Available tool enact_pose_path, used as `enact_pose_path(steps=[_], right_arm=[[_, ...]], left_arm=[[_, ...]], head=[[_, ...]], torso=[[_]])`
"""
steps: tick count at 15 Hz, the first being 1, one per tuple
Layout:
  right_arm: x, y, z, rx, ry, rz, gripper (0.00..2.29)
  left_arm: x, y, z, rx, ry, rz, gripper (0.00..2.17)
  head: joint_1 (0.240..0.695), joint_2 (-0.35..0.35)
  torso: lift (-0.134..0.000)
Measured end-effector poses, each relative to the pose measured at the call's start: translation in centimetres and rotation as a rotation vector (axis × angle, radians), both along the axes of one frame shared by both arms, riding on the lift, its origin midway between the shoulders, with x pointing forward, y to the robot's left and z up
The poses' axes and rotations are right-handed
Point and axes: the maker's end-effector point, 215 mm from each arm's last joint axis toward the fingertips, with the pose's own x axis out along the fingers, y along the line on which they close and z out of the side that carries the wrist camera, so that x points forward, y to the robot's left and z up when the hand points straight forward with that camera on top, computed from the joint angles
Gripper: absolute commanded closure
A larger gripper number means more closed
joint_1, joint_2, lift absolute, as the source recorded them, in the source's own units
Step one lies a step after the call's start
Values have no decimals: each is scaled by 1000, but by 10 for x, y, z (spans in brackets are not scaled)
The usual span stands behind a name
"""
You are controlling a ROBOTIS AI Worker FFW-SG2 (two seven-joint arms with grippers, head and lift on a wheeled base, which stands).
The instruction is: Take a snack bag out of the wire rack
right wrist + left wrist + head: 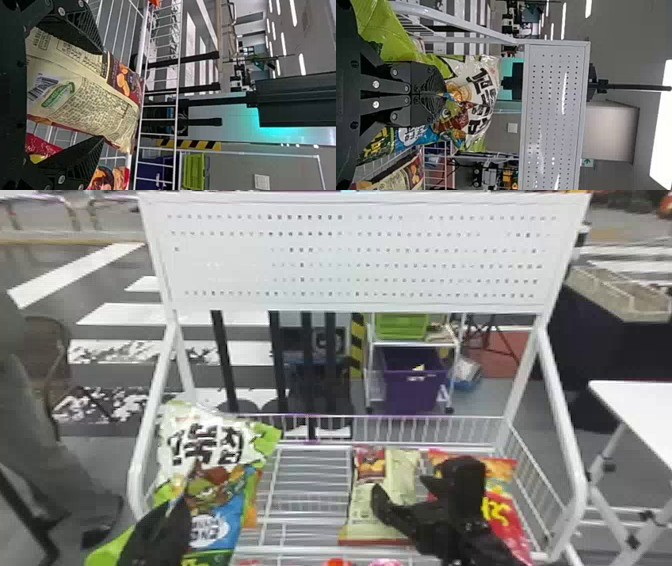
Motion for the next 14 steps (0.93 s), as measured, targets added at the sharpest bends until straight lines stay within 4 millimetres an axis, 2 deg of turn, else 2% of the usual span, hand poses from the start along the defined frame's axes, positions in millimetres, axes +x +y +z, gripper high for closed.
enact_pose_path(steps=[1, 2, 3, 4, 5, 11, 14], right_arm=[[3, 4, -4, 1, 19, 7, 458], [5, 9, -10, -3, 43, 16, 711], [6, 12, -15, -10, 64, 24, 1349], [6, 14, -18, -16, 76, 27, 2165], [7, 13, -21, -23, 86, 20, 2243], [1, 11, -24, -38, 98, 0, 2243], [0, 4, -14, -41, 61, -23, 2246]], left_arm=[[0, 0, 0, 0, 0, 0, 2078], [1, 1, 0, 0, -1, 0, 2078], [1, 1, 0, 0, 0, 0, 2078], [1, 1, -1, 0, 0, 0, 2078], [1, 1, -1, -1, 2, 0, 2078], [2, 0, -1, -4, 3, -1, 2078], [1, -1, -2, -5, 5, -3, 2078]], head=[[499, 0], [499, 0], [499, 0], [499, 0], [499, 0], [499, 0], [499, 0]], torso=[[0], [0], [0], [0], [0], [0], [0]])
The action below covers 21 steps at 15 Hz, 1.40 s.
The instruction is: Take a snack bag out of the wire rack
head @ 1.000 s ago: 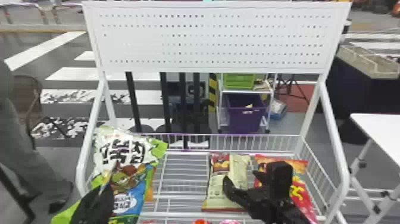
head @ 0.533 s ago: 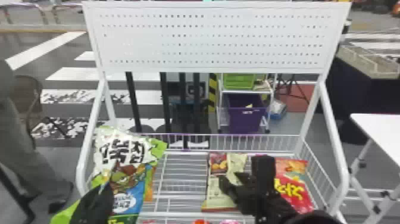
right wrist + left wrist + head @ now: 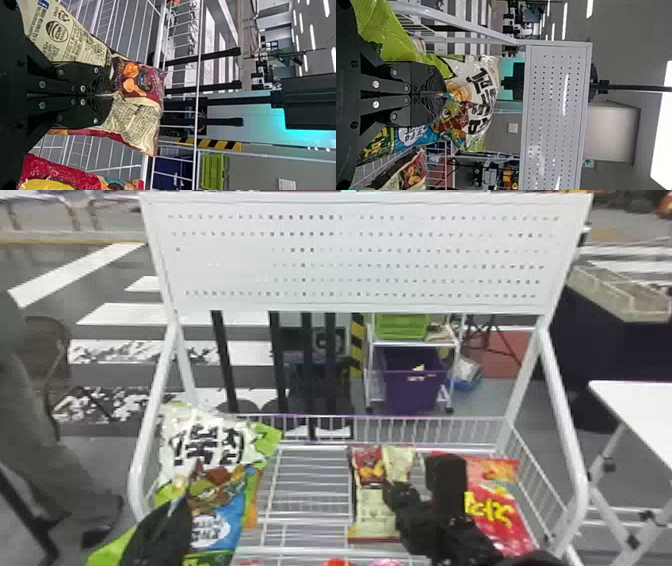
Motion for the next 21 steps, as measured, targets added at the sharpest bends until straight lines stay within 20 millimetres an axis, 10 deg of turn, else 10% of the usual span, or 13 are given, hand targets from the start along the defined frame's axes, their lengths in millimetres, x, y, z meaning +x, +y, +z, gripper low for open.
enact_pose_path(steps=[9, 21], right_arm=[[-67, -46, 122, 25, -252, -31, 2246], [-208, -138, 157, 9, -388, -182, 2246]], left_arm=[[-2, -2, 1, 2, 1, -6, 2078], [0, -8, 2, -8, -5, -14, 2078]], head=[[499, 0], [499, 0]], torso=[[0], [0]])
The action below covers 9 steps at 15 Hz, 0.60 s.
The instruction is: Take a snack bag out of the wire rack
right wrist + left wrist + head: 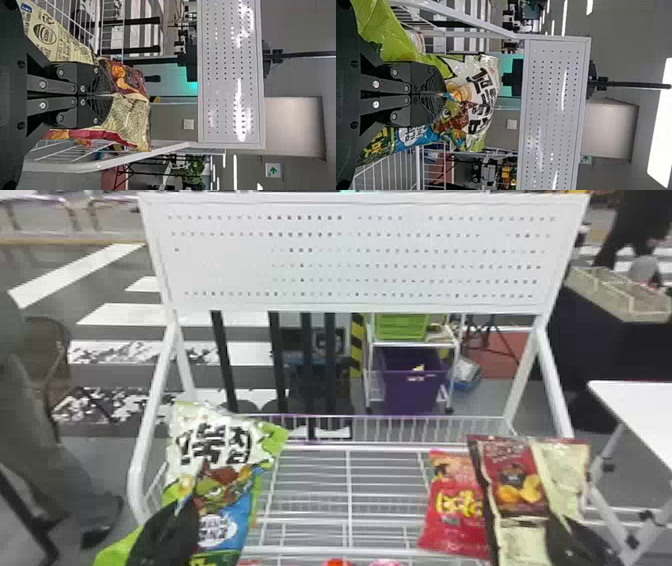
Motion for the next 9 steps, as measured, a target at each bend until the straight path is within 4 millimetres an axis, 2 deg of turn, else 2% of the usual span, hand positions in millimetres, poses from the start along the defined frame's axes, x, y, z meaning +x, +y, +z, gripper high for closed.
enact_pose_path(steps=[9], right_arm=[[-14, -9, -2, -31, 6, -29, 2246]], left_arm=[[0, -1, 2, 1, -6, -2, 2078]], head=[[499, 0]], torso=[[0]])
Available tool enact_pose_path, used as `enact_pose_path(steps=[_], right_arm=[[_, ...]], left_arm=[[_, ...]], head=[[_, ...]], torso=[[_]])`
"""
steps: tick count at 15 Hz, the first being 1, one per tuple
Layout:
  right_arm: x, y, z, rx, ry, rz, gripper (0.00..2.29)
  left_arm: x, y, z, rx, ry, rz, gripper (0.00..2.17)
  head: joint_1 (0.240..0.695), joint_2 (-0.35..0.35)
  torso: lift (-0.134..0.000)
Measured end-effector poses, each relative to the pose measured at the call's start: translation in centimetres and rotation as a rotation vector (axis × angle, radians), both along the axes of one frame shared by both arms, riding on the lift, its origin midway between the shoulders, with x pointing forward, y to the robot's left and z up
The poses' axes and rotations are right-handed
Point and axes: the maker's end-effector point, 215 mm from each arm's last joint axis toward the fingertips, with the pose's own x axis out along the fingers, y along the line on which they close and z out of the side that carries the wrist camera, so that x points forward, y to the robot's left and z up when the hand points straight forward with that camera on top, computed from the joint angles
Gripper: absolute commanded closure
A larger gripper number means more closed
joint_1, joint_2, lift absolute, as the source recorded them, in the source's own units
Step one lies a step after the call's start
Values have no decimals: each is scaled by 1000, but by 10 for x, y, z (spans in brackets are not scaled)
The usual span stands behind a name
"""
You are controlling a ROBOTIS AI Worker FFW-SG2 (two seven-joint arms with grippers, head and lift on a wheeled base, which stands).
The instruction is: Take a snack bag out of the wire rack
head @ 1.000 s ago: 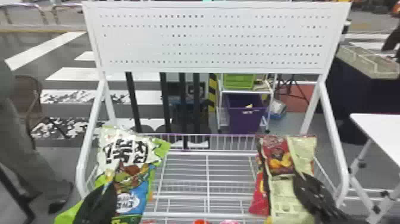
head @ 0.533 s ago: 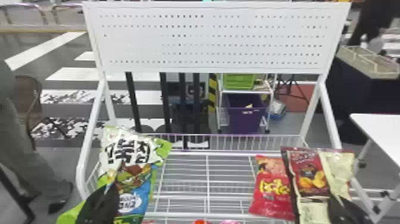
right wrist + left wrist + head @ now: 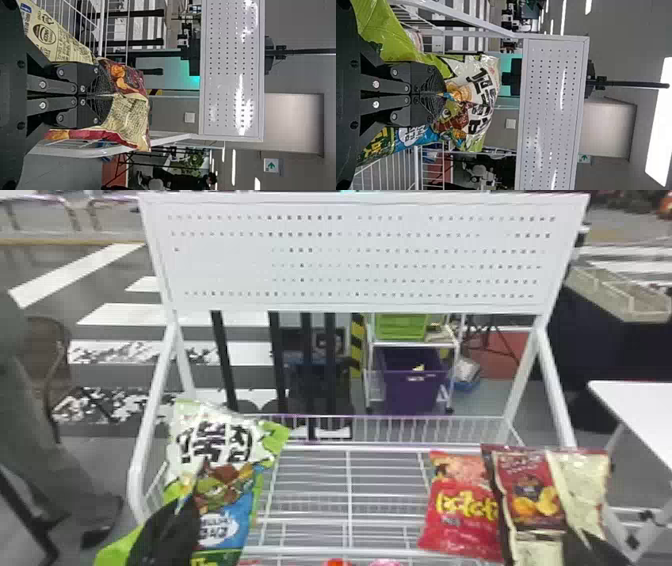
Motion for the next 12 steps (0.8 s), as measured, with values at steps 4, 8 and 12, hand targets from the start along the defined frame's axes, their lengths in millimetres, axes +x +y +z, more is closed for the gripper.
enact_pose_path(steps=[4, 8, 12], right_arm=[[-1, 2, 3, 0, -7, 13, 2246], [-2, 1, 3, -1, -6, 16, 2246], [-2, 0, 2, 0, -3, 16, 2246]], left_arm=[[1, 2, 1, 2, -3, 4, 2078], [2, 4, 1, 4, -3, 6, 2078], [2, 4, 1, 3, -3, 7, 2081]], head=[[499, 0], [499, 0], [499, 0]], torso=[[0], [0], [0]])
